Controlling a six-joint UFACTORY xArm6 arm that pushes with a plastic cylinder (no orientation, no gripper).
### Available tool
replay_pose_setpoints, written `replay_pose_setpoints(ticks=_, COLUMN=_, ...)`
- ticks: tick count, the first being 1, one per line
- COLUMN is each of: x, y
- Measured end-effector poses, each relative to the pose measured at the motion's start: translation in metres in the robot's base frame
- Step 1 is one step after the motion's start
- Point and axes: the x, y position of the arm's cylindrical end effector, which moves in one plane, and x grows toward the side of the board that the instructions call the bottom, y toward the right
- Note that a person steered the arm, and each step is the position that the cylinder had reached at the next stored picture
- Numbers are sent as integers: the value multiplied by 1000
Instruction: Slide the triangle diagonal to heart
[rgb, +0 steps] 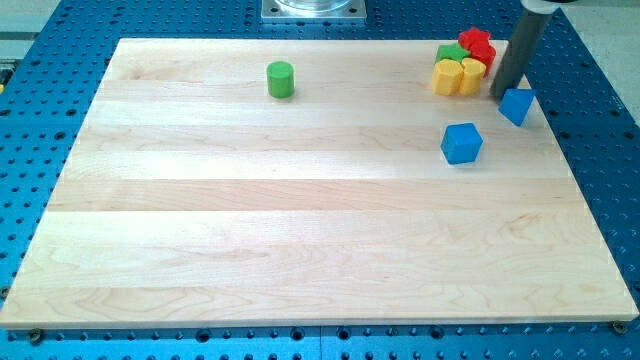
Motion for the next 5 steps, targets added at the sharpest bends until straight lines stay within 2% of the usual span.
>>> replay_pose_setpoints(ticks=1, x=31, y=4)
replay_pose_setpoints(ticks=2, x=34, y=17)
replay_pose_setpoints(ticks=3, x=7, y=19)
replay_pose_setpoints(ticks=4, x=4, y=19)
replay_pose_setpoints(ticks=5, x=-14, y=76)
